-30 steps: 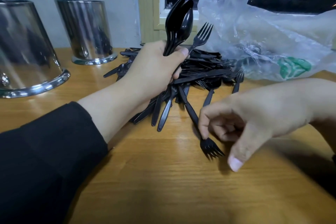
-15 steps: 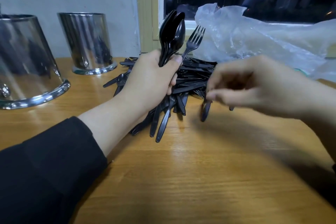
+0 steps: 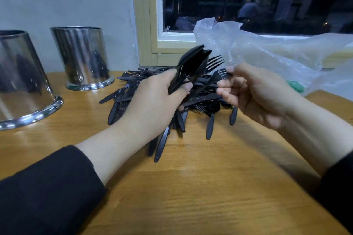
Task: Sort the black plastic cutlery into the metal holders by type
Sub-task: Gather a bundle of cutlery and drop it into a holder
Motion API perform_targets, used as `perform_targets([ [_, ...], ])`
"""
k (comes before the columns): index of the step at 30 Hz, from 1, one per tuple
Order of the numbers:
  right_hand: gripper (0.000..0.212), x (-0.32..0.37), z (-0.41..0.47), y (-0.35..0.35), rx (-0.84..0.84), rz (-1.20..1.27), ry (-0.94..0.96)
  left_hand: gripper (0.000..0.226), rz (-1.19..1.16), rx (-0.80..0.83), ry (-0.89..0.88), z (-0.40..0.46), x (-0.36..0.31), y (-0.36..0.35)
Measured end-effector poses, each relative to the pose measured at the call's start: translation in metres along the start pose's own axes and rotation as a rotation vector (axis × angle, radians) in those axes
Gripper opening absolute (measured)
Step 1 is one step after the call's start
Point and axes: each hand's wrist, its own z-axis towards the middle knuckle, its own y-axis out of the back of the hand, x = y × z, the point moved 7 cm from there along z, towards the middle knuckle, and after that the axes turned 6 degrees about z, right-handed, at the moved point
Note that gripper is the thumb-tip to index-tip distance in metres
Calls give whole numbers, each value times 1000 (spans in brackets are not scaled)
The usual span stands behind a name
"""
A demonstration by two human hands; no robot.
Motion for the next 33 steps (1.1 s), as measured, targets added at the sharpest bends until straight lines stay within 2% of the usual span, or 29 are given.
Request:
perform_targets([
  [6,10,-8,5,3,28,162,-82,15,86,92,-18,-2,-5,-7],
  [9,12,-8,8,4,63,172,-86,5,106,102,-43,-2,-5,-7],
  [11,18,-7,11,7,77,131,-70,8,125,93,-54,-1,-5,-7],
  [13,30,-2,16,18,36,-114,21,17,135,89,-36,-1,-3,-7],
  [15,37,9,20,35,-81,-631,207,23,135,88,2,-1,0,-7],
  [17,28,18,25,46,-173,-1097,345,27,101,68,40,1,3,-4],
  [19,18,13,32,53,-149,-1295,294,30,42,55,94,2,7,-2],
  [21,24,0,39,57,-66,-1396,191,32,-23,43,138,2,10,-2],
  [24,24,-12,43,56,-33,-1484,156,36,-96,27,157,2,14,0],
  [29,11,-10,45,52,-87,-1532,241,32,-157,36,194,3,16,0],
  [33,5,4,42,54,-186,-1430,356,32,-144,38,204,2,15,1],
])
